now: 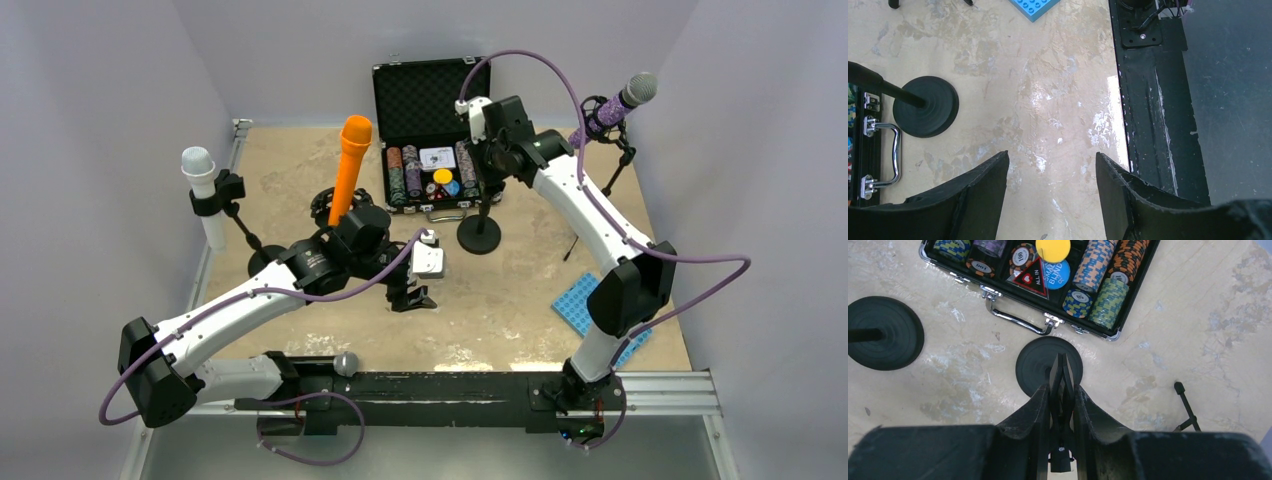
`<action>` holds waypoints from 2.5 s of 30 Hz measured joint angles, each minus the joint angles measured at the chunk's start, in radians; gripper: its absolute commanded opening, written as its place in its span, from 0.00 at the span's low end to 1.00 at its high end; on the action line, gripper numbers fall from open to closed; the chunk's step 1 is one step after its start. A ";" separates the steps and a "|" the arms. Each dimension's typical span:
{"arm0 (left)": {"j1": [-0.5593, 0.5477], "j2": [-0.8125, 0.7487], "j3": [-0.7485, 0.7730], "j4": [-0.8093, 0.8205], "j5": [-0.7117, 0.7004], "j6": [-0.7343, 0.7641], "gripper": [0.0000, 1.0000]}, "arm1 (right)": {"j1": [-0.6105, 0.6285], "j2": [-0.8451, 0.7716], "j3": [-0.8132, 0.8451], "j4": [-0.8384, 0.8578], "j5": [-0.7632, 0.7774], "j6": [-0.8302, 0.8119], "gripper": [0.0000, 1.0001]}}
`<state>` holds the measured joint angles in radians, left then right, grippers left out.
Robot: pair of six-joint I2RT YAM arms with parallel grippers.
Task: Remove the microphone from the stand
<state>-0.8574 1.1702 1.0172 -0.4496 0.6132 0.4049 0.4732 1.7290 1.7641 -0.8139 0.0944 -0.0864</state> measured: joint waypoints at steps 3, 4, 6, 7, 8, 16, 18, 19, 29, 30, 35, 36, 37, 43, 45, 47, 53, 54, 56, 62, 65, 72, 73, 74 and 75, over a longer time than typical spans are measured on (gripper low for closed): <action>0.000 0.000 0.000 0.000 0.000 0.000 0.69 | -0.003 0.004 0.008 -0.007 -0.022 -0.019 0.55; 0.000 0.000 0.000 0.000 0.000 0.000 0.69 | -0.003 0.007 0.016 -0.012 -0.034 -0.026 0.62; 0.000 0.000 0.001 -0.005 0.000 0.000 0.69 | -0.003 0.010 0.031 -0.013 -0.048 -0.041 0.72; 0.000 0.000 0.004 -0.013 -0.001 0.000 0.69 | -0.003 0.008 0.037 -0.013 -0.057 -0.045 0.75; 0.000 0.000 0.010 -0.025 -0.001 0.001 0.69 | -0.004 0.003 0.042 -0.013 -0.063 -0.047 0.77; 0.000 -0.016 0.150 -0.102 -0.008 -0.002 0.69 | -0.019 -0.118 0.093 -0.048 -0.169 -0.037 0.81; 0.000 -0.021 0.213 -0.134 -0.008 0.000 0.69 | -0.023 -0.170 0.113 -0.047 -0.220 -0.037 0.81; 0.000 -0.023 0.251 -0.158 -0.008 0.002 0.70 | -0.024 -0.201 0.118 -0.045 -0.259 -0.039 0.81; 0.000 -0.209 0.526 -0.425 -0.114 0.117 0.79 | -0.025 -0.455 0.008 0.128 -0.718 -0.080 0.81; 0.000 -0.240 0.526 -0.457 -0.150 0.137 0.81 | -0.023 -0.449 0.008 0.153 -0.753 -0.072 0.81; 0.008 -0.393 0.496 -0.580 -0.343 0.198 0.86 | 0.013 -0.345 0.021 0.255 -0.851 -0.015 0.83; 0.014 -0.430 0.476 -0.601 -0.386 0.200 0.86 | 0.029 -0.318 0.023 0.267 -0.854 -0.006 0.83; 0.021 -0.455 0.460 -0.618 -0.410 0.199 0.87 | 0.044 -0.294 0.027 0.271 -0.854 -0.002 0.83; 0.109 -0.567 0.311 -0.715 -0.515 0.162 0.89 | 0.151 -0.120 0.128 0.319 -0.869 0.088 0.86; 0.151 -0.574 0.273 -0.720 -0.533 0.137 0.89 | 0.172 -0.065 0.179 0.346 -0.872 0.129 0.87; 0.197 -0.573 0.254 -0.718 -0.534 0.109 0.89 | 0.187 -0.034 0.206 0.371 -0.873 0.157 0.87; 0.298 -0.573 0.247 -0.678 -0.507 0.023 0.89 | 0.226 0.028 0.254 0.436 -0.837 0.287 0.94; 0.310 -0.573 0.247 -0.668 -0.501 0.005 0.89 | 0.229 0.037 0.261 0.448 -0.827 0.310 0.95; 0.328 -0.573 0.246 -0.656 -0.483 -0.028 0.89 | 0.234 0.058 0.272 0.469 -0.819 0.346 0.96; 0.351 -0.562 0.238 -0.615 -0.424 -0.101 0.88 | 0.241 0.132 0.320 0.507 -0.801 0.412 0.89; 0.360 -0.539 0.238 -0.590 -0.407 -0.126 0.88 | 0.247 0.155 0.333 0.516 -0.773 0.443 0.80; 0.383 -0.492 0.238 -0.545 -0.346 -0.166 0.87 | 0.252 0.164 0.340 0.550 -0.795 0.474 0.23; 0.386 -0.489 0.239 -0.536 -0.338 -0.172 0.87 | 0.253 0.164 0.346 0.554 -0.801 0.477 0.14; 0.387 -0.485 0.239 -0.528 -0.332 -0.178 0.86 | 0.253 0.164 0.352 0.557 -0.812 0.469 0.10; 0.387 -0.483 0.239 -0.522 -0.328 -0.182 0.86 | 0.253 0.164 0.364 0.558 -0.820 0.460 0.08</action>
<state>-0.4706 0.6876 1.2560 -0.9718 0.2855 0.2226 0.7258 1.8935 2.1277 -0.2554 -0.7258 0.3733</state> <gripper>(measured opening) 0.872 0.542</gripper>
